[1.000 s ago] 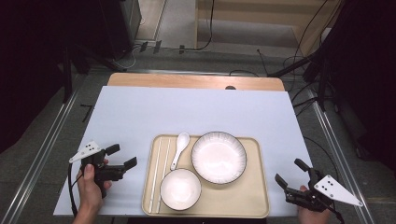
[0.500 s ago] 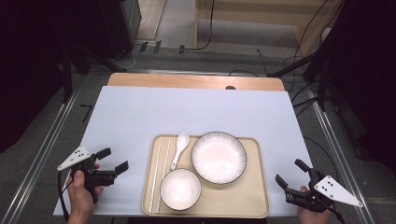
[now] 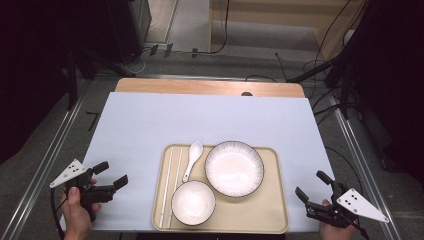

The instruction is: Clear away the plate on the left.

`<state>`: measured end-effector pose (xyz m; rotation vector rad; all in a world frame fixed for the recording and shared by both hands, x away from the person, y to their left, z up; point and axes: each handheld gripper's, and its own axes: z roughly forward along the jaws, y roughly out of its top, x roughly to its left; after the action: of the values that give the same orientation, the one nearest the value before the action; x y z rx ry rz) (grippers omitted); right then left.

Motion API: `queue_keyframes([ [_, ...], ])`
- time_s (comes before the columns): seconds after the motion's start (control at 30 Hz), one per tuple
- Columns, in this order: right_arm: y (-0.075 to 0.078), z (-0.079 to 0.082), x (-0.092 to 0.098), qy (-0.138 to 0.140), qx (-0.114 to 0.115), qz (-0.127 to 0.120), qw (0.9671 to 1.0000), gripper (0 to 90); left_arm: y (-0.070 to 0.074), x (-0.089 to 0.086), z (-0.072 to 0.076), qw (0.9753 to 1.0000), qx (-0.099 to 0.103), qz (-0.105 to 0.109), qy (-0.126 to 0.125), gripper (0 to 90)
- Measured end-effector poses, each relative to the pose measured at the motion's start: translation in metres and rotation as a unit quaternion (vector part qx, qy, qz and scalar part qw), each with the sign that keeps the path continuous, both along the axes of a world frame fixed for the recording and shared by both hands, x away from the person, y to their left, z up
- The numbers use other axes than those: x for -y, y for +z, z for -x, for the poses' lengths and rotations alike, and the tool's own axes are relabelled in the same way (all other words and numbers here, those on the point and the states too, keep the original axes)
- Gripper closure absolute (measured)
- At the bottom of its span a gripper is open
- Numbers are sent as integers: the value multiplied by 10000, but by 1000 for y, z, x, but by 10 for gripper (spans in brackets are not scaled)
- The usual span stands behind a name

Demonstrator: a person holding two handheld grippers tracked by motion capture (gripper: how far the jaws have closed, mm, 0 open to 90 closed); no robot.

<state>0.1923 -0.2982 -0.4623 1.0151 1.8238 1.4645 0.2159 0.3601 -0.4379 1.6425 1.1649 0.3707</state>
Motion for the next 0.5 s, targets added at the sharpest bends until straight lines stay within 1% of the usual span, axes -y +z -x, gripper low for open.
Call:
queue_keyframes([
  [0.2, -1, -1, 0, 21, -31, -15, 10000, 131, -1, -6, 5, 10000, 5, -67, 4, 0],
  [0.3, -1, 0, 0, 17, -32, -12, 10000, 131, -1, -9, 7, 10000, -1, -67, 39, 0],
  [0.5, -3, -1, -2, 45, -51, -18, 10000, 130, -2, -15, 10, 9999, 9, -140, 72, 0],
])
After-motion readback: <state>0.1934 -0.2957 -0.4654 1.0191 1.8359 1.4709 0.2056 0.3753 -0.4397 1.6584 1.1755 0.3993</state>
